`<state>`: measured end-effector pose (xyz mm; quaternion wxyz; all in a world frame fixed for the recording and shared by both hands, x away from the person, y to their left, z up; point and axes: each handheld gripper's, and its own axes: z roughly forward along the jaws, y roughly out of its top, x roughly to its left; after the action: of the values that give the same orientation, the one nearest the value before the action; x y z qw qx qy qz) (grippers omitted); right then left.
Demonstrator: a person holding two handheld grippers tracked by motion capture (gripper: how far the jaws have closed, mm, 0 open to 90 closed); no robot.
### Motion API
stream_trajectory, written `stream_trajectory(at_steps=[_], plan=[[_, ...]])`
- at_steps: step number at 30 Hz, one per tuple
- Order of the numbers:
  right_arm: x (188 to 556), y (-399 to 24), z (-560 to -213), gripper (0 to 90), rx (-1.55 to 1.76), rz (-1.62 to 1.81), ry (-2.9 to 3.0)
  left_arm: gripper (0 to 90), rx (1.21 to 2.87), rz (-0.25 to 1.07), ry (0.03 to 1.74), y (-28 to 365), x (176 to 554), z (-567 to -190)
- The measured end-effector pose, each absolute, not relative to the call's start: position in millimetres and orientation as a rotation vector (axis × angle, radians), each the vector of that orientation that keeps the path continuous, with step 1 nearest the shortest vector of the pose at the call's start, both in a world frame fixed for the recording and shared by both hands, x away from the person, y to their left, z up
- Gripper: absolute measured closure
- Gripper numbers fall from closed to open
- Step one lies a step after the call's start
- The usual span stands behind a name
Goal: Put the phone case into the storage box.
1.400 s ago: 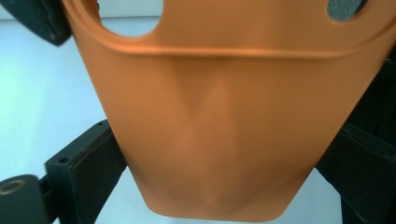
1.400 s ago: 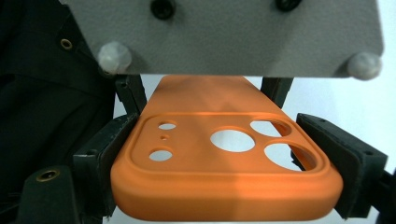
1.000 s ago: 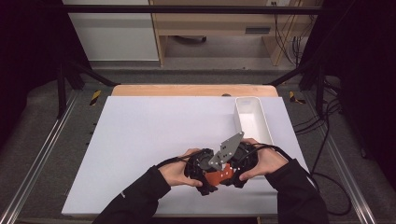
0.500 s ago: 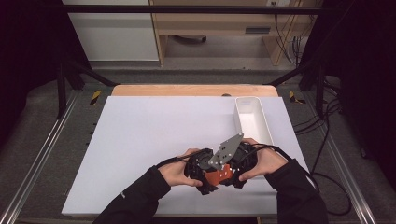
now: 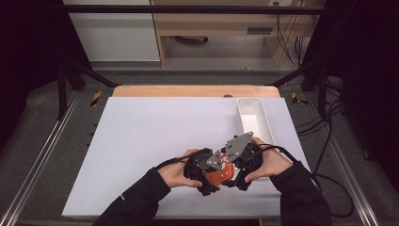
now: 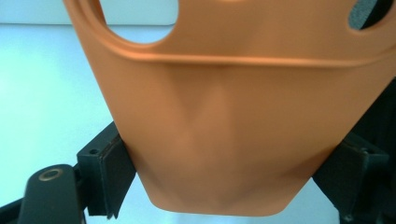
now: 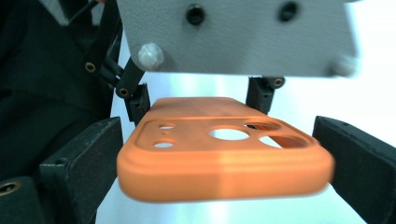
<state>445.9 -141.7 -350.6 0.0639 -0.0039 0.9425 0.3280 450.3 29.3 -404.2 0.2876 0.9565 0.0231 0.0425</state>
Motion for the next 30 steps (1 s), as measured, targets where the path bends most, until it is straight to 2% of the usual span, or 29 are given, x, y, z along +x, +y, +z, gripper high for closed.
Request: stream_trajectory(at_steps=[16,30], plan=[[445.4,-179.1,-352.3,0.7,0.156,1.273,2.668,15.3,2.444,0.137,0.11,48.6,453.0,-405.9],[446.7,-183.1,-364.2,0.5,0.232,1.387,2.614,15.3,2.379,0.157,0.125,62.2,453.9,-404.7]])
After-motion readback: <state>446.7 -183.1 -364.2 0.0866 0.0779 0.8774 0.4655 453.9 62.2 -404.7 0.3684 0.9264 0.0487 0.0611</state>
